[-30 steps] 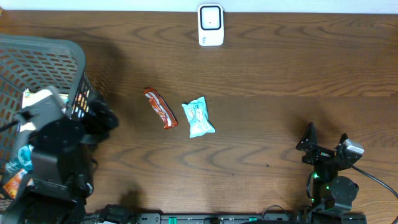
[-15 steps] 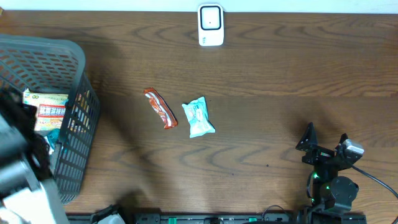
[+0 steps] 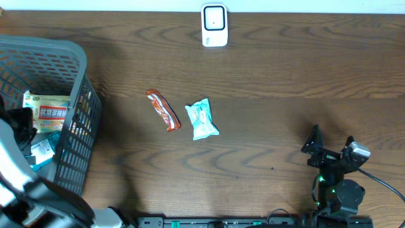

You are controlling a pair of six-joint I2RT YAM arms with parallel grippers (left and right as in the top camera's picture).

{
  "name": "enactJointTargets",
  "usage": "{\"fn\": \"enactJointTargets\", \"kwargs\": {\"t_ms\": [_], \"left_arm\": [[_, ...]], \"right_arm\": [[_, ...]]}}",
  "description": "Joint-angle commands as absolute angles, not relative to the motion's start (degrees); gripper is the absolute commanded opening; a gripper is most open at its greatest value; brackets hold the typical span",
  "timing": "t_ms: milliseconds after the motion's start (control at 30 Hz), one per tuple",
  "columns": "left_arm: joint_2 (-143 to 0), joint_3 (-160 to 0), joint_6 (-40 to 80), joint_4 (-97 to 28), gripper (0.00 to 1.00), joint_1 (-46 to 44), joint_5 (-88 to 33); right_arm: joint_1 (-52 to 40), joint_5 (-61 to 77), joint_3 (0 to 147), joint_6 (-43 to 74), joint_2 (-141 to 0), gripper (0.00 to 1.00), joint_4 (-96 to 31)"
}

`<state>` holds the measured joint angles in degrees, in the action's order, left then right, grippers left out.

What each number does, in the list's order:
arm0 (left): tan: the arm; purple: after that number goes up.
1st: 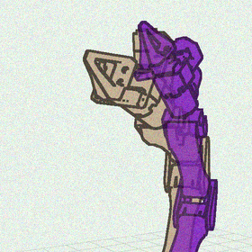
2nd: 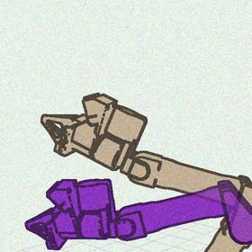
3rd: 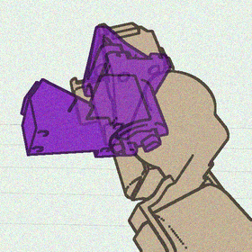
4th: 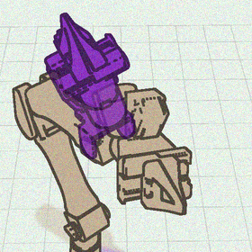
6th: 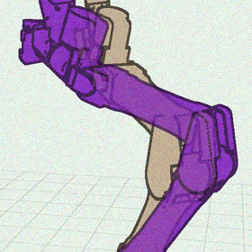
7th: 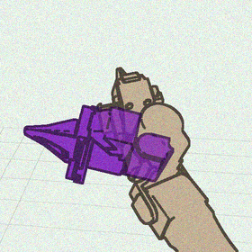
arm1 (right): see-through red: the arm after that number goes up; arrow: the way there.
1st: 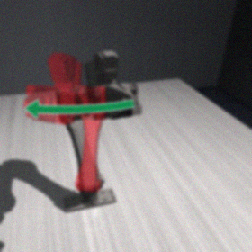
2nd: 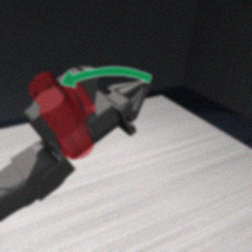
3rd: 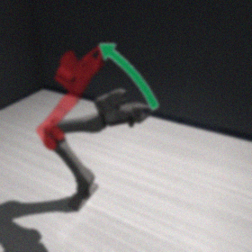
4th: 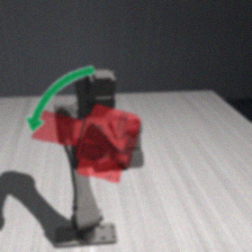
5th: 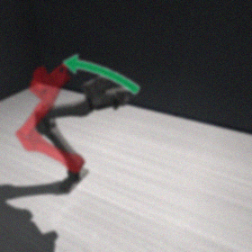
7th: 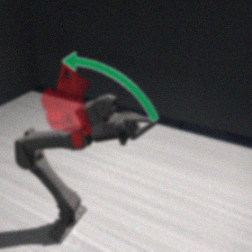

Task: Scan the item barcode
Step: 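Reach into the basket and grasp the teal mouthwash bottle with left gripper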

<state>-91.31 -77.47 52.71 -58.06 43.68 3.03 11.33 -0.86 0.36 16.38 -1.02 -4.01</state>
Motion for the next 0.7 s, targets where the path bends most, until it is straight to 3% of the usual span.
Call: {"fn": "enactJointTargets", "kwargs": {"t_ms": [0,600,667], "left_arm": [[-96.5,-77.0,53.9,-56.8,1.00,44.0,1.6],[-108.2,-70.1,53.9,-45.2,1.00,44.0,2.6],[-108.2,-67.7,53.9,-43.8,0.93,44.0,2.6]], "right_arm": [[11.2,-1.0,0.3,17.1,-0.8,0.99,-4.2],[11.2,-1.0,0.3,17.1,-0.8,0.99,-4.2],[11.2,-1.0,0.3,17.1,-0.8,0.99,-4.2]]}}
